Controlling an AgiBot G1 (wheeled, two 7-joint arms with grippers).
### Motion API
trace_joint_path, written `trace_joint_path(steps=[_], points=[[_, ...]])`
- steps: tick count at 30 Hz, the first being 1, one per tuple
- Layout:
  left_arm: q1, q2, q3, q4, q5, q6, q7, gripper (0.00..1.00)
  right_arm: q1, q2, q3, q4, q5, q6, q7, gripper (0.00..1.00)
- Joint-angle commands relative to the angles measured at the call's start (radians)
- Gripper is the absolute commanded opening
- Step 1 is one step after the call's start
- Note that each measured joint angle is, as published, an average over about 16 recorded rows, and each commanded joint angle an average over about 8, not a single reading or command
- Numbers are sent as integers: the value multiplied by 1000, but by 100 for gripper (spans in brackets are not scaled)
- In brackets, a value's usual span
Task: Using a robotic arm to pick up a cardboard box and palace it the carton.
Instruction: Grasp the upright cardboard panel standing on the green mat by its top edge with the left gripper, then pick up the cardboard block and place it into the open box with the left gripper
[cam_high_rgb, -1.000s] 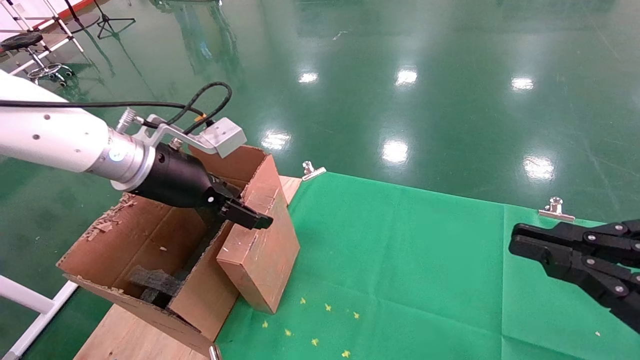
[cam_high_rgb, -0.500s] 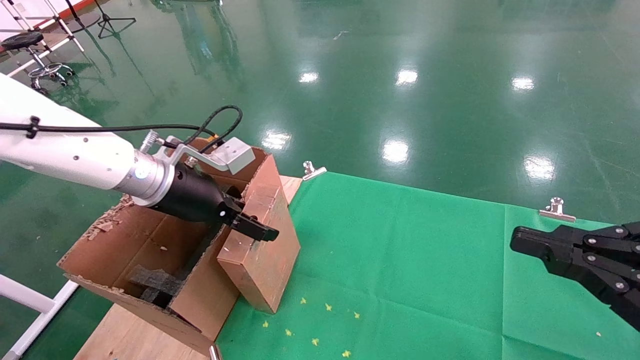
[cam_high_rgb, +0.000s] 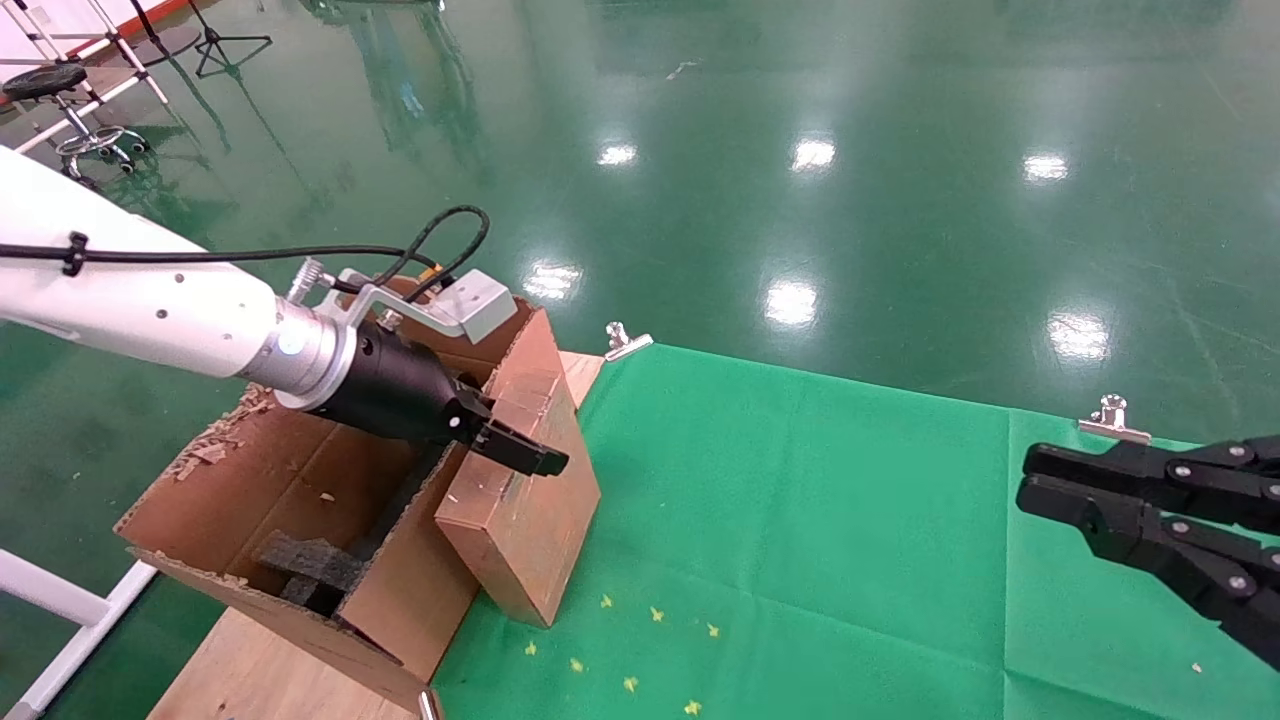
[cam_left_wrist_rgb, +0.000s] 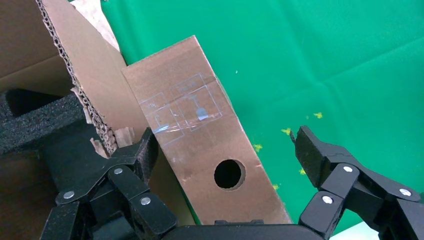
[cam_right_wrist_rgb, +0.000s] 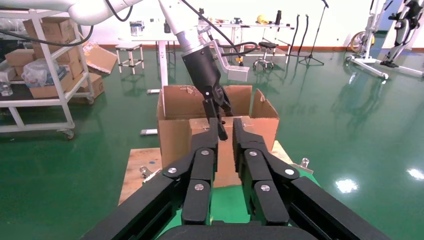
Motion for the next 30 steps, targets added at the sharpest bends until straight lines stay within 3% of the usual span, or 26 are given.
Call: trace_joint_path(steps=[1,24,30], points=[[0,0,0,-1,0,2,-1,0,0,0,0,0,0,0,0,100],[-3,-3,1,-8,2,12,-5,0,0,0,0,0,0,0,0,100],[-29,-23,-23,2,-49,36,21,0,0,0,0,0,0,0,0,100]])
